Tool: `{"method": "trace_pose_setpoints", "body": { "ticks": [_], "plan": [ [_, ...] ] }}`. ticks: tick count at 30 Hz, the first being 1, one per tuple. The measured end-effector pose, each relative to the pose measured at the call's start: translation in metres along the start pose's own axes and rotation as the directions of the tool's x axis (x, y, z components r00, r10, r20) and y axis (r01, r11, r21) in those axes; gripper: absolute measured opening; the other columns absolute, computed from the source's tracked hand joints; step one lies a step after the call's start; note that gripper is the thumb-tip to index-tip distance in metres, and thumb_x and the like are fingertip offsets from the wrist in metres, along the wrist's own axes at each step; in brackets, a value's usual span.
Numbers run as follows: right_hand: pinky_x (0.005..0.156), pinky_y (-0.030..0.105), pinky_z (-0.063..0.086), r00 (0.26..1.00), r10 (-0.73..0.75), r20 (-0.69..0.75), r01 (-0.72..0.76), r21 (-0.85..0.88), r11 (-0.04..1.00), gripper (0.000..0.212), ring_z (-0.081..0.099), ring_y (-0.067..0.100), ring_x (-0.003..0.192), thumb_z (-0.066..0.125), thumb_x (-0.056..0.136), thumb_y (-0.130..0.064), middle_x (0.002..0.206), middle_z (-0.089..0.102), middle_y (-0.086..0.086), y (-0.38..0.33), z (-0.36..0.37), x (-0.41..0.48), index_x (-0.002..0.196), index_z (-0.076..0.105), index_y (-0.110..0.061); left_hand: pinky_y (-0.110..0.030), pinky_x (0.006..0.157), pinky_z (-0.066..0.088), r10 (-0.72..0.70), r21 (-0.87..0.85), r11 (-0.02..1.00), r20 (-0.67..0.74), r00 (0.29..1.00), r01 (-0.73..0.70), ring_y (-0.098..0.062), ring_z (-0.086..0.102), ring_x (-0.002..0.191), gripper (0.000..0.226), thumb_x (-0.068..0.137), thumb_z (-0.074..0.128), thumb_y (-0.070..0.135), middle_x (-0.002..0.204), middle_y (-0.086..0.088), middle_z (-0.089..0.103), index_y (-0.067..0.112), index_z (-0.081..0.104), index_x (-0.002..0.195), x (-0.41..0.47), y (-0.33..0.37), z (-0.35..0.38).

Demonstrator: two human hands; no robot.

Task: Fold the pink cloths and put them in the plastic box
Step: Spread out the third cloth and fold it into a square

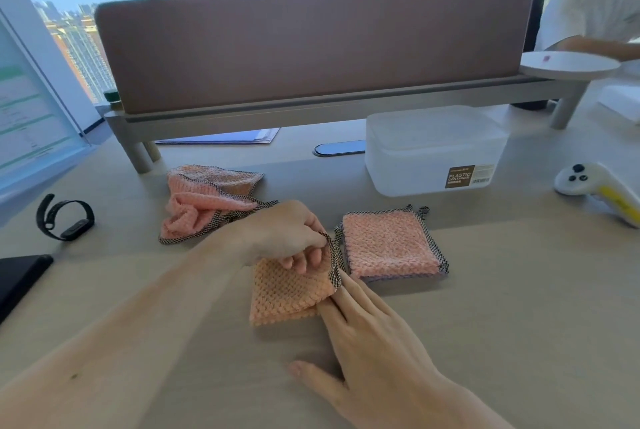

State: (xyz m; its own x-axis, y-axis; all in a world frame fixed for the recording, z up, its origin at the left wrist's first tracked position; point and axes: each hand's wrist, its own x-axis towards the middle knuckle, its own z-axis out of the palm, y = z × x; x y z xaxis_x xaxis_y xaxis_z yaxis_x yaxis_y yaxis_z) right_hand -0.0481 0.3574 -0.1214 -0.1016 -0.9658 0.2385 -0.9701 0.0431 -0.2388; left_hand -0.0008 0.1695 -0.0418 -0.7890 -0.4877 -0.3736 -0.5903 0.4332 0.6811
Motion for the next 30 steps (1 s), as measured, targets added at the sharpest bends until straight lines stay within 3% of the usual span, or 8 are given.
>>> {"method": "trace_pose_setpoints", "body": {
  "ticks": [6,12,16,19,21,24,27,30],
  "plan": [
    [0.110,0.029,0.041,0.986,0.018,-0.163,-0.028,-0.054,0.998,0.065,0.059,0.020,0.129,0.051,0.088,-0.068,0.127,0.066,-0.001,0.007,-0.002,-0.023,0.121,0.070,-0.014,-0.016,0.042,0.039,0.031,0.108,0.994,-0.110,0.993,-0.019,-0.009,0.052,0.038,0.022,0.098,0.061,0.022,0.059,0.002,0.067,0.005,0.073,0.094,0.009,-0.005,0.011],
    [0.106,0.028,0.038,0.962,0.018,-0.273,-0.013,0.021,1.000,0.051,0.053,0.019,0.127,0.058,0.090,-0.053,0.136,0.053,-0.002,0.006,-0.016,-0.018,0.128,0.056,-0.017,-0.016,0.047,0.042,0.075,0.221,0.975,-0.162,0.984,-0.038,-0.006,0.052,0.039,0.019,0.094,0.067,0.032,0.060,0.005,0.066,0.014,0.070,0.100,0.008,-0.005,0.016],
    [0.119,0.035,0.027,0.987,-0.064,-0.151,0.050,-0.091,0.995,0.072,0.037,0.018,0.148,0.048,0.095,-0.062,0.154,0.048,0.000,0.011,-0.008,-0.018,0.147,0.050,-0.013,-0.027,0.067,0.047,0.201,0.316,0.945,-0.341,0.919,-0.089,-0.004,0.061,0.071,0.028,0.094,0.067,0.038,0.083,0.008,0.067,0.027,0.056,0.117,-0.002,-0.011,0.013],
    [0.116,0.034,0.029,0.994,-0.040,-0.101,0.030,-0.101,0.994,0.076,0.042,0.014,0.146,0.040,0.096,-0.067,0.152,0.052,-0.002,0.018,-0.005,-0.029,0.147,0.052,-0.012,-0.035,0.103,0.047,0.363,0.485,0.859,-0.352,0.863,-0.163,-0.008,0.058,0.116,0.042,0.098,0.055,0.045,0.126,0.011,0.062,0.033,0.048,0.139,-0.015,-0.036,0.020],
    [0.114,0.033,0.031,0.992,-0.060,-0.108,0.047,-0.121,0.992,0.077,0.046,0.015,0.143,0.038,0.096,-0.068,0.151,0.053,-0.001,0.022,-0.003,-0.037,0.145,0.055,-0.011,-0.037,0.125,0.020,0.326,0.601,0.787,-0.214,0.921,-0.139,-0.010,0.024,0.151,0.060,0.102,0.033,0.057,0.162,0.011,0.031,0.036,0.027,0.157,-0.020,-0.054,0.033],
    [0.112,0.032,0.033,0.990,-0.068,-0.127,0.051,-0.131,0.990,0.079,0.048,0.014,0.141,0.035,0.096,-0.071,0.152,0.053,-0.002,0.023,-0.003,-0.043,0.145,0.056,-0.012,-0.035,0.128,-0.004,0.278,0.606,0.785,-0.162,0.947,-0.127,-0.001,-0.009,0.155,0.075,0.095,0.008,0.068,0.170,0.017,0.000,0.036,0.000,0.162,-0.022,-0.070,0.041],
    [0.110,0.030,0.034,0.988,-0.064,-0.141,0.046,-0.128,0.991,0.079,0.053,0.014,0.137,0.032,0.095,-0.071,0.149,0.056,-0.003,0.023,-0.003,-0.043,0.143,0.058,-0.013,-0.036,0.125,0.019,0.261,0.549,0.833,-0.278,0.924,-0.071,-0.010,0.021,0.152,0.077,0.093,0.024,0.071,0.163,0.010,0.028,0.031,0.023,0.159,-0.028,-0.070,0.030],
    [0.109,0.030,0.035,0.988,-0.061,-0.145,0.045,-0.114,0.992,0.079,0.057,0.015,0.134,0.032,0.095,-0.071,0.146,0.059,-0.002,0.022,-0.003,-0.042,0.139,0.062,-0.014,-0.033,0.101,0.045,0.166,0.554,0.832,-0.311,0.936,0.037,-0.015,0.051,0.119,0.057,0.086,0.060,0.065,0.124,0.006,0.053,0.024,0.055,0.126,-0.028,-0.054,0.009]
  ]
}}
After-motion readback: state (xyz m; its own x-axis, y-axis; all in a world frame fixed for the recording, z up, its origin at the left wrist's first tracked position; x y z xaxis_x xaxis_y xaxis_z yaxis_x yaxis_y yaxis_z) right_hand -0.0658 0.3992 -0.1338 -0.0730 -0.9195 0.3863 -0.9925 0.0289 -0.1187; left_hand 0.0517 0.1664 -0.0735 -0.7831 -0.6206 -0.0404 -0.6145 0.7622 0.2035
